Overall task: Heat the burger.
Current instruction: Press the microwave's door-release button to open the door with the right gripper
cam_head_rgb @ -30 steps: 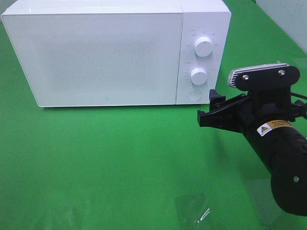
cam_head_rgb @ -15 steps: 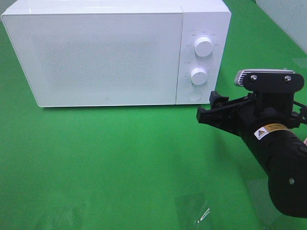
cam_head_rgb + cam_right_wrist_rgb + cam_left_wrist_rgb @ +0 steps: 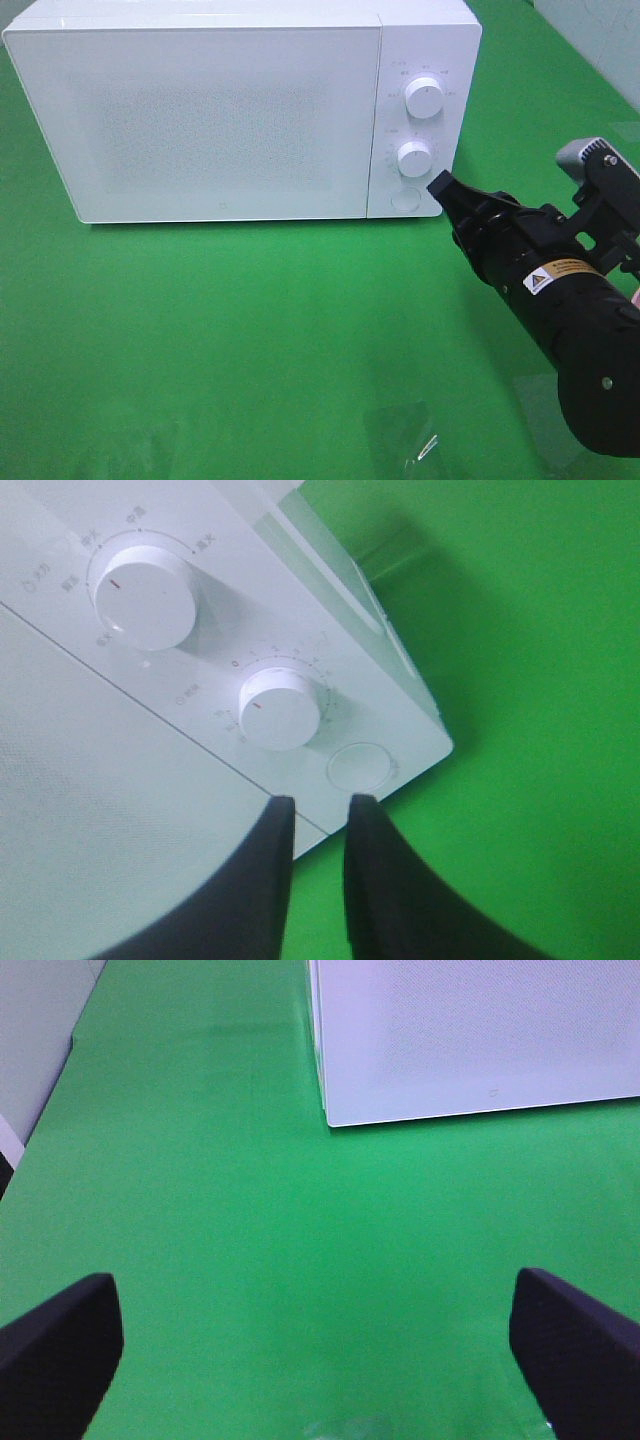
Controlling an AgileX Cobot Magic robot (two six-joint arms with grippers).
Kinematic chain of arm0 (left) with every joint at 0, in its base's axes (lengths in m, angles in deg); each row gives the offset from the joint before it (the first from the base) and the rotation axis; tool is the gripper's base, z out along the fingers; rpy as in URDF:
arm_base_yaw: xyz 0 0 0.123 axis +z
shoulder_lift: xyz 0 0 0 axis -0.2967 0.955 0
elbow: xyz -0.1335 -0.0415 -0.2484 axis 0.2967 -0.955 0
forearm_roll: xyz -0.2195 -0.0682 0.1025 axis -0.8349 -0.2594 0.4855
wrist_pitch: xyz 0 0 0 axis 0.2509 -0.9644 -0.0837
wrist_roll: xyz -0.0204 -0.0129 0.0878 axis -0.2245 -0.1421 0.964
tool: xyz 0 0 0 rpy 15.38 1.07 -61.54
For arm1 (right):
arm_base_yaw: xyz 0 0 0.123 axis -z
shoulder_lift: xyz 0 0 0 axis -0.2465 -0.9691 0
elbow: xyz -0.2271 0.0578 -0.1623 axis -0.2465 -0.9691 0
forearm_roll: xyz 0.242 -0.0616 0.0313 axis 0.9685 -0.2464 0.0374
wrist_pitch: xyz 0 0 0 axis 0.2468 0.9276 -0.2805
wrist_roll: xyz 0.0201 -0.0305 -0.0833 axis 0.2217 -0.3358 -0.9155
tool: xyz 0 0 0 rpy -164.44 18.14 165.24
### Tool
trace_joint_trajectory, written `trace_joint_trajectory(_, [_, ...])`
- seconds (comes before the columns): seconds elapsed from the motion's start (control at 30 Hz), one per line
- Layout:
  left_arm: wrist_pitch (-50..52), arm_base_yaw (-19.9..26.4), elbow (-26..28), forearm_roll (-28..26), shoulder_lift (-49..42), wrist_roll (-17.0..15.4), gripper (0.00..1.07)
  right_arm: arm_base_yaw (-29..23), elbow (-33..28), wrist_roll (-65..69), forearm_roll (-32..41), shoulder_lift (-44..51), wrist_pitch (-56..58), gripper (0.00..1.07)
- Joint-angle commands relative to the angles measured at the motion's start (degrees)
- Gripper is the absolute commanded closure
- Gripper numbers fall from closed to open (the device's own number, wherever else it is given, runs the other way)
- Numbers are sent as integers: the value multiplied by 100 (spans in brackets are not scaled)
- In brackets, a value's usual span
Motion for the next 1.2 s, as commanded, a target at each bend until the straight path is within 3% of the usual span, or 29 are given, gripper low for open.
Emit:
trace_joint_trajectory(0.03, [-6,23,-17,-17,-34,6,9,-17,40,842,-246,17,-258,96])
trace_joint_trajectory(0.17, [-6,23,-17,-17,-34,6,9,-11,40,2681,-350,17,-258,107])
trace_joint_trajectory(0.23, [-6,23,-17,-17,-34,6,9,-6,40,3008,-350,17,-229,107])
trace_joint_trajectory(0.83, [-6,23,-17,-17,-34,6,9,52,40,4366,-321,17,516,107])
trace_joint_trajectory(1.2, [-6,23,-17,-17,-34,6,9,940,607,4893,-1478,-464,688,107])
